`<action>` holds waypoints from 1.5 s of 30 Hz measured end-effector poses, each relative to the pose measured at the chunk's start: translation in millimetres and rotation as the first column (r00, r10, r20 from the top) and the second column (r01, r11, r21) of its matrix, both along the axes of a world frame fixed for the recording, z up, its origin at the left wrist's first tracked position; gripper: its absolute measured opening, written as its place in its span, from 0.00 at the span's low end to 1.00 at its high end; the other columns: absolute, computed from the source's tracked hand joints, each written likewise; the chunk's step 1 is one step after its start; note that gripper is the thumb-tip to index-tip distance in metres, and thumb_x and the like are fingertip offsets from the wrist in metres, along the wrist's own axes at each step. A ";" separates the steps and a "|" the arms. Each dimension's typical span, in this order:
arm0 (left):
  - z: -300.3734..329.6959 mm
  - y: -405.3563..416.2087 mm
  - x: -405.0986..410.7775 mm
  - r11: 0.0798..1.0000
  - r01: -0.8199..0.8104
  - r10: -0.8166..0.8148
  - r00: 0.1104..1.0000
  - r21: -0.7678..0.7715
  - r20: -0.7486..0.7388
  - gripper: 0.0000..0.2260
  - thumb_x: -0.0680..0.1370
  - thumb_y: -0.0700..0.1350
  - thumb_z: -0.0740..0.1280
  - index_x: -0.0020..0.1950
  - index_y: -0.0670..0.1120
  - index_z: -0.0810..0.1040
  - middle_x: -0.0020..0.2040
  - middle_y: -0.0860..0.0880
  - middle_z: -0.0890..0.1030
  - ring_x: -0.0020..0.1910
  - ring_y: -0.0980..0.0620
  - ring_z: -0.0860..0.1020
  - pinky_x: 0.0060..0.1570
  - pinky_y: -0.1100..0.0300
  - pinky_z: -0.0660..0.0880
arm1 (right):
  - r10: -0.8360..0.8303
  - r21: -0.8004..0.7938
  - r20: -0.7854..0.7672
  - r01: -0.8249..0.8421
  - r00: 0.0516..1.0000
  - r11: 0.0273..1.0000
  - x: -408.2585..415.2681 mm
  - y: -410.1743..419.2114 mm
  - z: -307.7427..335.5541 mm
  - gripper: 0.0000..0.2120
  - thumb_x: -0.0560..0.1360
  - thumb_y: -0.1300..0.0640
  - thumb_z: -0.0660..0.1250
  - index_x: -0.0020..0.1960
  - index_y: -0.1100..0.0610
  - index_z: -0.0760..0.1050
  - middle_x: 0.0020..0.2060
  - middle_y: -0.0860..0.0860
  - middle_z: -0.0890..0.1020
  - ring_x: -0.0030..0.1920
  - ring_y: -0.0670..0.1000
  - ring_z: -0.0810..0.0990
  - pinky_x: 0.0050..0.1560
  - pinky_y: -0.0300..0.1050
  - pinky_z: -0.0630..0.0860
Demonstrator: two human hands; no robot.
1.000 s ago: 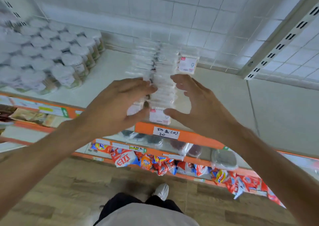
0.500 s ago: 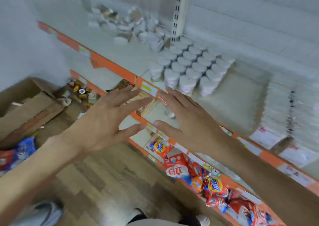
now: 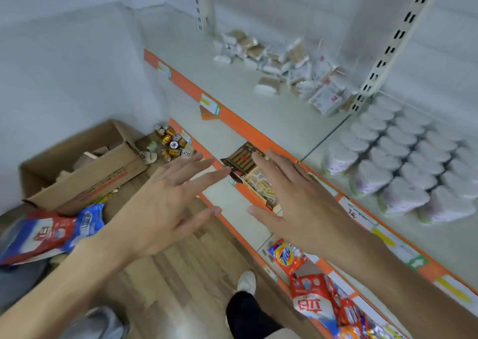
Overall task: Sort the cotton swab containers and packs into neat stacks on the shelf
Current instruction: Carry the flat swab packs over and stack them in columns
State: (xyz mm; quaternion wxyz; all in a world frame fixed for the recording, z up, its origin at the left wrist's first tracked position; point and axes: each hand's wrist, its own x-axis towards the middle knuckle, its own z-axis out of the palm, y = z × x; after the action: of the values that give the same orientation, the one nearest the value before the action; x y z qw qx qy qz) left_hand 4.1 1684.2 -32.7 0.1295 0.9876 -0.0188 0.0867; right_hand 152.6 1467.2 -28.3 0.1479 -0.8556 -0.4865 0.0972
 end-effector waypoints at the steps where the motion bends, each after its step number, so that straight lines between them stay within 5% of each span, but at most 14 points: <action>1: -1.4 11.5 7.9 1.000 -0.010 0.010 1.000 -0.014 -0.001 0.26 0.81 0.63 0.59 0.78 0.55 0.65 0.76 0.50 0.69 0.78 0.49 0.62 0.70 0.42 0.68 | -0.015 -0.003 -0.021 0.015 1.000 1.000 7.3 7.6 -2.5 0.39 0.80 0.36 0.59 0.81 0.43 0.40 0.81 0.46 0.45 0.80 0.47 0.45 0.79 0.49 0.54; 11: 5.3 126.8 104.3 1.000 -0.001 0.002 0.999 0.019 -0.042 0.28 0.82 0.64 0.56 0.79 0.53 0.64 0.75 0.49 0.70 0.78 0.49 0.63 0.71 0.43 0.67 | -0.066 -0.008 -0.107 0.065 0.992 0.998 101.9 122.0 -21.0 0.38 0.79 0.38 0.61 0.81 0.46 0.45 0.81 0.48 0.51 0.80 0.49 0.50 0.77 0.51 0.57; 24: -57.7 249.2 204.5 0.979 0.123 -0.130 0.991 -0.162 -0.037 0.25 0.82 0.63 0.58 0.78 0.58 0.63 0.74 0.50 0.72 0.77 0.50 0.65 0.71 0.42 0.68 | -0.251 -0.131 -0.143 0.233 0.957 0.963 174.7 227.9 -32.0 0.39 0.80 0.38 0.60 0.81 0.43 0.41 0.82 0.47 0.46 0.81 0.49 0.45 0.78 0.49 0.50; 32: -70.0 363.8 317.6 0.909 0.304 -0.342 0.935 -0.284 -0.093 0.27 0.79 0.65 0.57 0.78 0.62 0.63 0.77 0.57 0.67 0.78 0.59 0.57 0.75 0.56 0.58 | -0.566 -0.119 -0.167 0.554 0.807 0.824 211.4 323.0 -41.6 0.38 0.80 0.39 0.62 0.81 0.43 0.43 0.81 0.48 0.48 0.80 0.49 0.48 0.78 0.50 0.52; 40: -94.0 417.3 445.0 0.906 0.385 -0.407 0.906 -0.175 -0.114 0.34 0.75 0.64 0.55 0.78 0.49 0.65 0.79 0.48 0.64 0.79 0.49 0.58 0.75 0.50 0.58 | -0.782 0.046 -0.193 0.801 0.593 0.596 240.9 407.2 -61.7 0.33 0.78 0.46 0.67 0.79 0.51 0.59 0.76 0.49 0.65 0.74 0.51 0.66 0.73 0.49 0.65; 45: -103.6 418.5 510.9 0.917 0.385 -0.394 0.915 -0.103 -0.086 0.27 0.77 0.50 0.67 0.74 0.44 0.67 0.74 0.44 0.67 0.75 0.42 0.63 0.70 0.44 0.67 | -0.840 0.074 -0.187 0.860 0.509 0.505 244.3 430.0 -68.3 0.30 0.79 0.49 0.67 0.77 0.51 0.62 0.74 0.48 0.68 0.71 0.51 0.69 0.68 0.45 0.67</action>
State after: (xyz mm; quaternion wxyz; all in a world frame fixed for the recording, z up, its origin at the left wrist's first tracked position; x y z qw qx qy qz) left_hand 515.0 2102.7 -136.3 0.1864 0.9609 -0.2048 0.0080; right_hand 396.9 1897.2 -96.6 0.2738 -0.9614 0.0011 0.0275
